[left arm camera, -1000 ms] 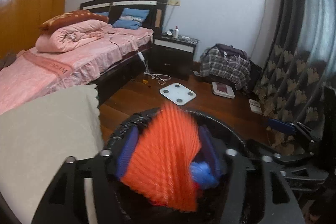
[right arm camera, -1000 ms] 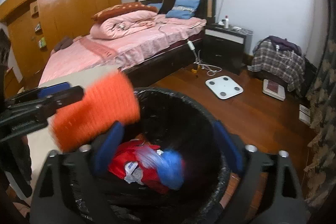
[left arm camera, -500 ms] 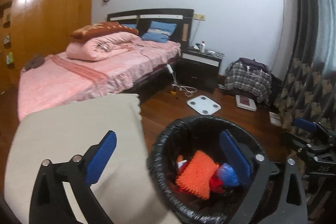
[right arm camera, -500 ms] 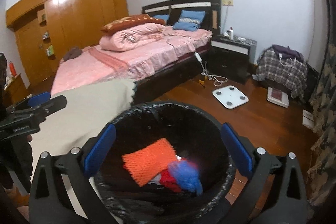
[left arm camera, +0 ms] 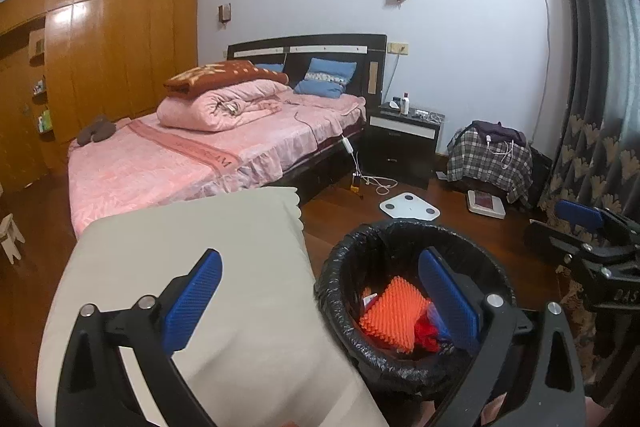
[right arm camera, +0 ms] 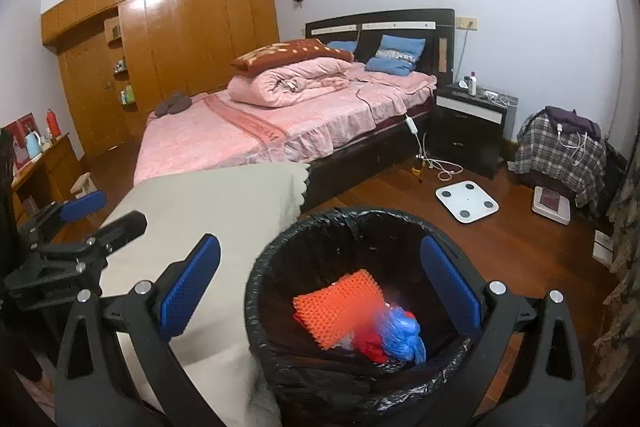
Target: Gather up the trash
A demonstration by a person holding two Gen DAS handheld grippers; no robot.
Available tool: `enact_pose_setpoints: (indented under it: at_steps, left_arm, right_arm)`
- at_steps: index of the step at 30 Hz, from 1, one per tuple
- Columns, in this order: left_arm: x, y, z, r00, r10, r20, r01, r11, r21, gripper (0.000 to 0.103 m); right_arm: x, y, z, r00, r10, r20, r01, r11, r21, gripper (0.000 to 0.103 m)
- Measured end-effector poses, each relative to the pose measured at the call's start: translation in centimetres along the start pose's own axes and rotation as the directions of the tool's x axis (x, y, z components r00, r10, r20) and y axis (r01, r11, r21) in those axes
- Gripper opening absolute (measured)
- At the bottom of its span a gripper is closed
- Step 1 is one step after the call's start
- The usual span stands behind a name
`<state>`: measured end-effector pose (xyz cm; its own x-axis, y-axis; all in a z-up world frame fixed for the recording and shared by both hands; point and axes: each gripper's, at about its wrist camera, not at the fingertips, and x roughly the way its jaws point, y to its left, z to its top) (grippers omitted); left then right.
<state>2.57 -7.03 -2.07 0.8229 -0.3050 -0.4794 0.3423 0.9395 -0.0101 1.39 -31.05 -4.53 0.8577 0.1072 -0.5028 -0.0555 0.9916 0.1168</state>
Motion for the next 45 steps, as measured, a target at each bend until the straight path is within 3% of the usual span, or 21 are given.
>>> enact_pose_setpoints:
  at_steps: [15,45]
  left_arm:
    - [-2.9,0.1,0.6,0.998,0.006,0.063,-0.005,1.000,-0.014,0.097]
    - [-3.1,0.2,0.5,0.998,0.008,0.066,-0.007,1.000,-0.016,0.097]
  right_arm:
    - [-1.1,1.7,0.8,1.000,0.008,0.024,-0.007,1.000,-0.017,0.097]
    - [-1.2,2.0,0.8,1.000,0.008,0.024,-0.007,1.000,-0.018,0.097]
